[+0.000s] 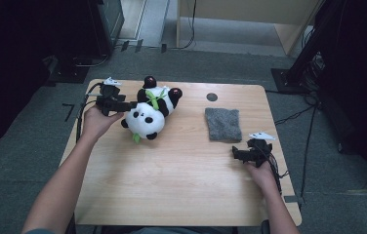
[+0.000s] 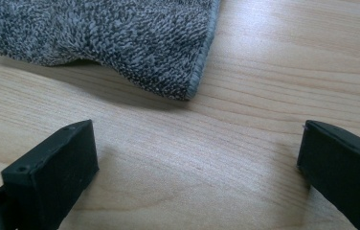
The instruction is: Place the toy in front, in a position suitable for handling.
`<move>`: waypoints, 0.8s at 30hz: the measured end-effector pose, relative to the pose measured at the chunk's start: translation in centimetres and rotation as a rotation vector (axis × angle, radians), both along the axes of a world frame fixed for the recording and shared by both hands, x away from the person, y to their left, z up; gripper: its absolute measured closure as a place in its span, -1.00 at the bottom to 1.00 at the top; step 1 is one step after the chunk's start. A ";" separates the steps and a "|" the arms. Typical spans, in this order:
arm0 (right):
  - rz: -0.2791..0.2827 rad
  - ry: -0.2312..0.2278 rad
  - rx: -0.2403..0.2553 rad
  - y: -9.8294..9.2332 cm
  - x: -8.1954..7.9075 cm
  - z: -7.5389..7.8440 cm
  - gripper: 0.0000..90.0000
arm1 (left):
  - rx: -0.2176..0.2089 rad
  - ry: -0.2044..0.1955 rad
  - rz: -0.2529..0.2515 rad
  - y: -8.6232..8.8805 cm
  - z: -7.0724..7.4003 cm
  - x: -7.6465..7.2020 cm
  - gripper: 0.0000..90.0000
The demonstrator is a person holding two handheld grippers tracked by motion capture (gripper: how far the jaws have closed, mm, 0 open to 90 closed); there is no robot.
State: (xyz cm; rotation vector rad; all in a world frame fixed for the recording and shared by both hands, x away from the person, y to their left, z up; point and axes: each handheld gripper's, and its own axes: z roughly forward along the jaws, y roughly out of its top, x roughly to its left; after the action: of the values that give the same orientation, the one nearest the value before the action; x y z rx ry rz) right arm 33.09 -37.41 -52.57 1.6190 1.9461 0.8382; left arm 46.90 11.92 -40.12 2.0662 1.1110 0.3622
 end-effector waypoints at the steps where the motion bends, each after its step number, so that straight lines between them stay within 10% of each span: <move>1: 0.000 0.000 0.000 0.0 0.0 0.0 -1.00 | 0.006 -0.001 0.003 -0.3 -0.1 0.6 -0.18; 24: -0.011 0.001 0.001 0.3 0.0 0.0 -1.00 | 0.015 0.000 0.019 -2.2 -1.9 4.6 -0.14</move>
State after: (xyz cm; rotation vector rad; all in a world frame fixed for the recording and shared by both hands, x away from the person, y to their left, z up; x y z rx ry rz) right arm 33.07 -37.08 -52.56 1.6294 1.9363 0.8345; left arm 51.51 9.73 -41.97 2.0698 1.1320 0.3804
